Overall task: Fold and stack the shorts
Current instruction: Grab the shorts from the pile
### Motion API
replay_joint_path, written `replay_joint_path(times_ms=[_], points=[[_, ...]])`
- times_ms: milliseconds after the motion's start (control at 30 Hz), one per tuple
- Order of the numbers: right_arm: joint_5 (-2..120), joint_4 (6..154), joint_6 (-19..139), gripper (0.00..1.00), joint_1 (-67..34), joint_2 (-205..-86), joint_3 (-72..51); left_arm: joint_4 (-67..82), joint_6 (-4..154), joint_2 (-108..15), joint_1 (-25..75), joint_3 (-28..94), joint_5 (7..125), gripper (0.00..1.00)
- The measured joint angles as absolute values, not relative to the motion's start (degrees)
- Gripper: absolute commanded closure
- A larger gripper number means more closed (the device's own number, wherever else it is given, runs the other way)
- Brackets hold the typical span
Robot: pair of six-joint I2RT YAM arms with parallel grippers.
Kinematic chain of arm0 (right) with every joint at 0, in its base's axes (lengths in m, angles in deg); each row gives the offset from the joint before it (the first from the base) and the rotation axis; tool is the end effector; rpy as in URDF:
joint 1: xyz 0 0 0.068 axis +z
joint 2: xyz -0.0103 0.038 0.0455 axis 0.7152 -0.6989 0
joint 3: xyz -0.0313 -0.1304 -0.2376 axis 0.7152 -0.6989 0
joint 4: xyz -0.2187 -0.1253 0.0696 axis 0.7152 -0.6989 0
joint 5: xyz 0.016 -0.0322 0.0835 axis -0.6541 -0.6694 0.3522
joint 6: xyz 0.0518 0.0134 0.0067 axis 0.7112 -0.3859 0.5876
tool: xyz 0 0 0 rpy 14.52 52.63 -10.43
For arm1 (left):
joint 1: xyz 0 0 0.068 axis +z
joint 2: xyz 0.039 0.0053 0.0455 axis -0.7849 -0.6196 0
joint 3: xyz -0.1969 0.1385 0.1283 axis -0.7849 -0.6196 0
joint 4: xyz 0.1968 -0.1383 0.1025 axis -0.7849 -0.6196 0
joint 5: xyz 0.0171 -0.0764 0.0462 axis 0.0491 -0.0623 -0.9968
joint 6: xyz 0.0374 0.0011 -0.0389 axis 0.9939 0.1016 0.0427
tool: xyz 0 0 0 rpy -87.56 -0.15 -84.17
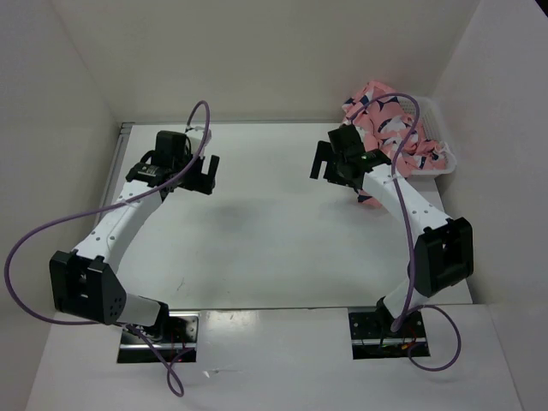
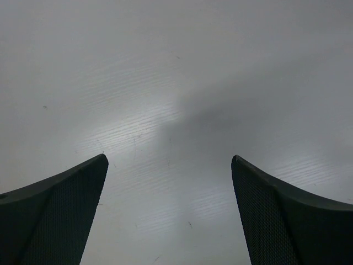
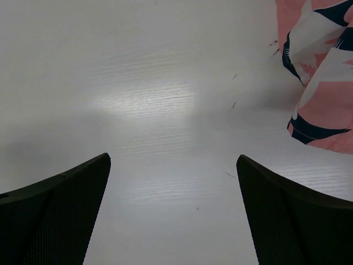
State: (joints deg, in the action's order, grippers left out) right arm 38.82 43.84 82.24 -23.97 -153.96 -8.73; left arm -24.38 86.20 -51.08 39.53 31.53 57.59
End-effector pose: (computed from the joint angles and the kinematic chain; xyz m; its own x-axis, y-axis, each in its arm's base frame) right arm 0.3206 0.1195 0.3005 -0.7307 0.2173 -0.6472 0.1374 0.9754 0.1723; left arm 0.3041 -0.0657 0.3234 -0.6205 0.1319 -0.7730 0.2113 0.9774 -0.0028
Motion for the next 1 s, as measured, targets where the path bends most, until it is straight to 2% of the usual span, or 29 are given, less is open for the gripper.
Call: replay_joint_path(times_ms=[500, 600, 733, 833, 867, 1000], points=[[28.04, 45.67, 79.51, 0.00, -24.95, -148.15, -11.81, -24.38, 86.17, -51.93, 39.53, 31.53, 60.84, 0.01], [30.30, 47.36, 78.94, 0.02, -30.44, -145.90, -12.31, -24.42, 86.20, -52.19, 39.53, 31.53, 61.06, 0.01], [34.12, 49.70, 79.29, 0.01, -44.41, -143.69, -11.85, -24.81, 86.17, -52.32, 39.53, 31.53, 61.59, 0.01], [34.67, 49.70, 79.88, 0.06, -52.36, -148.06, -7.98, -25.10, 86.17, -52.34, 39.53, 31.53, 62.24, 0.01], [35.30, 49.72, 79.97, 0.12, -54.00, -150.45, -6.45, -25.16, 86.17, -52.34, 39.55, 31.53, 62.33, 0.01], [39.02, 50.13, 80.63, 0.17, -56.45, -160.54, -1.45, -25.32, 86.17, -52.34, 39.55, 31.53, 62.66, 0.01]])
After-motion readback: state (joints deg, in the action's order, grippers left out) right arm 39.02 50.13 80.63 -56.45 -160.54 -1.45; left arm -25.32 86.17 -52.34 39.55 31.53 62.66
